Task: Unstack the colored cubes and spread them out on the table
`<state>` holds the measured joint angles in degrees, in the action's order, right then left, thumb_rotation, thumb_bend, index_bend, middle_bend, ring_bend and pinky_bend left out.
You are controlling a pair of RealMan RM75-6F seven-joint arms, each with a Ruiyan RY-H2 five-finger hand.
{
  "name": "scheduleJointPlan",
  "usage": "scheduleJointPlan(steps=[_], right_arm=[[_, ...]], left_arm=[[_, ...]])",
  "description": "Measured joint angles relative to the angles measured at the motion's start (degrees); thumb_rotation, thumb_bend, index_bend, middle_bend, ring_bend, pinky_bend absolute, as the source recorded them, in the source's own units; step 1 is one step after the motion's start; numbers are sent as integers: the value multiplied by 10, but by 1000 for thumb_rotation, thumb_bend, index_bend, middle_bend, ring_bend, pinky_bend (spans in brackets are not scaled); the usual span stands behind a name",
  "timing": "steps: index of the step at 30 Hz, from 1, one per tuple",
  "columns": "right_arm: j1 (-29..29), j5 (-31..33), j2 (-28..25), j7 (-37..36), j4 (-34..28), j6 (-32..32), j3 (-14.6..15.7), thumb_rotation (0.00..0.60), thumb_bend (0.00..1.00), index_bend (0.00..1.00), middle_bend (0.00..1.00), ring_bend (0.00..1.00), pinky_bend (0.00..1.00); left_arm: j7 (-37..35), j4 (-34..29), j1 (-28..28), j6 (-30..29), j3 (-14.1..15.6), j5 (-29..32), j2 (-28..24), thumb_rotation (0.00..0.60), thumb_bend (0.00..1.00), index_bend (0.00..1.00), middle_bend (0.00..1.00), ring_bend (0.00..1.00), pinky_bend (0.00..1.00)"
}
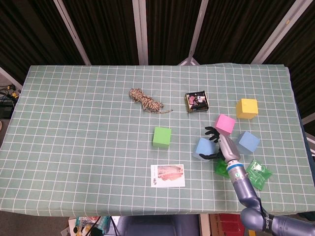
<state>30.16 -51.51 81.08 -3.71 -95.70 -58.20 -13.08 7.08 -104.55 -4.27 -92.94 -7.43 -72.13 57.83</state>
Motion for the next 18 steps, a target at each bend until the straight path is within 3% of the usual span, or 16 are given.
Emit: scheduleJointPlan(steps=[5,9,18], right_arm=[[2,-1,-8,18,2,11,7,600,128,192,218,165,184],[2,-1,-16,29,-9,10,8,600,127,183,201,155,176],[-21,-48,-65,10,-86,-62,-26,600,128,182,199,155,176]], left_arm=[[-3,0,-2,-2,1,-3,-1,600,169,245,114,0,0],[-1,-1,-2,-2,2,-4,-1,600,169,245,114,0,0],[1,0,-2,-4,3,-6,2,600,169,245,115,0,0]])
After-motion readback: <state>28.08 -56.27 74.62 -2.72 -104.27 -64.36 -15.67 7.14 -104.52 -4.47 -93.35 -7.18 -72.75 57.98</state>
